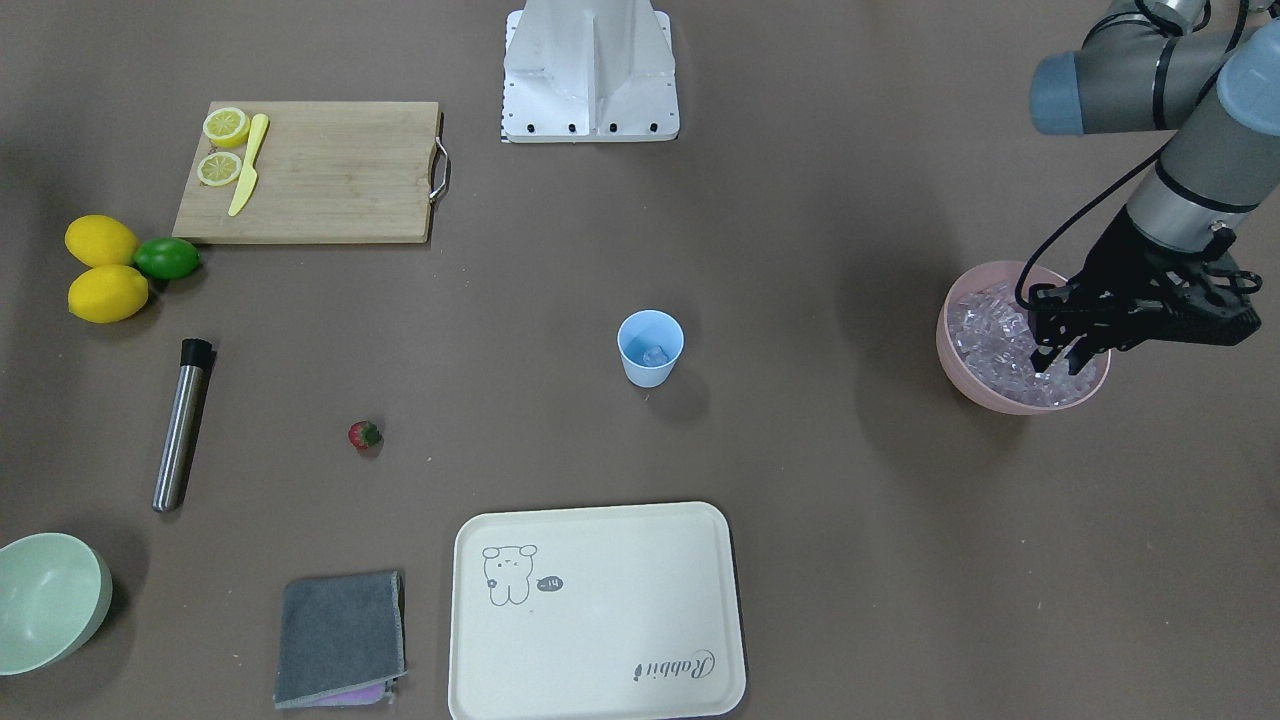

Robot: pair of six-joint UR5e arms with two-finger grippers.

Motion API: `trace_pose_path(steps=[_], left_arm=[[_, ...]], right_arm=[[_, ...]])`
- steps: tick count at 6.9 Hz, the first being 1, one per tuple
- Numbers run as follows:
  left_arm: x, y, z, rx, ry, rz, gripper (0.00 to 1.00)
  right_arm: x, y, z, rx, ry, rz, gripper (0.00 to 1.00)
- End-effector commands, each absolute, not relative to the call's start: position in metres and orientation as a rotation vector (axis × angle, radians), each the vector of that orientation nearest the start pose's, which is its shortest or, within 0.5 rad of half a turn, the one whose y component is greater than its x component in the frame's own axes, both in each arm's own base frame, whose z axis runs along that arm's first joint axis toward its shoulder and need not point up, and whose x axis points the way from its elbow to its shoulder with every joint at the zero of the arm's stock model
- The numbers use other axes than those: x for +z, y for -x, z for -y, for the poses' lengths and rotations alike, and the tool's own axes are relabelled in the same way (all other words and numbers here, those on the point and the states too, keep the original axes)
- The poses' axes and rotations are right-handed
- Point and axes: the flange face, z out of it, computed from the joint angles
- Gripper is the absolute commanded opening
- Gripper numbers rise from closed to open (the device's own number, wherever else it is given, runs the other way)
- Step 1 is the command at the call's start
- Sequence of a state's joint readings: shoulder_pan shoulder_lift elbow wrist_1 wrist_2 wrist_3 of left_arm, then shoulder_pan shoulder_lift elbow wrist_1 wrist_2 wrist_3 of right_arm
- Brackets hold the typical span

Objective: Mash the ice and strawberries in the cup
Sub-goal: 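Carry the ice with the left gripper over the blue cup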

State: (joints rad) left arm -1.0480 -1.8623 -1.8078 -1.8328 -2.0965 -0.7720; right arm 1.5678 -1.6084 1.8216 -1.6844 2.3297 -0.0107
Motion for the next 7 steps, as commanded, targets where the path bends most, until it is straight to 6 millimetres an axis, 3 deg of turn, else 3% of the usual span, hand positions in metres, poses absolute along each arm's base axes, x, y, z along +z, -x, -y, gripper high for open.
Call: trace_pose_path(steps=[1, 2, 5, 6, 7], left_arm=[[0.262, -0.303, 0.541, -0.102, -0.281, -1.021, 0.0], [0.236, -0.338, 0.523, -0.127, -0.297, -1.078, 0.0], [0.213, -0.454, 0.449, -0.136, -0.349, -1.087, 0.0], [0.192, -0.486, 0.436, -0.16, -0.387, -1.103, 0.0], [0.189, -0.505, 0.434, -0.171, -0.392, -1.093, 0.0]], right_arm=[[0.566, -0.06, 0.475, -0.056, -0.093, 0.762, 1.0], [0.565, -0.06, 0.475, -0.056, -0.094, 0.763, 1.0], [0.567, -0.06, 0.473, -0.055, -0.09, 0.766, 1.0], [0.569, -0.06, 0.472, -0.054, -0.087, 0.765, 1.0], [0.568, -0.06, 0.473, -0.054, -0.088, 0.763, 1.0]])
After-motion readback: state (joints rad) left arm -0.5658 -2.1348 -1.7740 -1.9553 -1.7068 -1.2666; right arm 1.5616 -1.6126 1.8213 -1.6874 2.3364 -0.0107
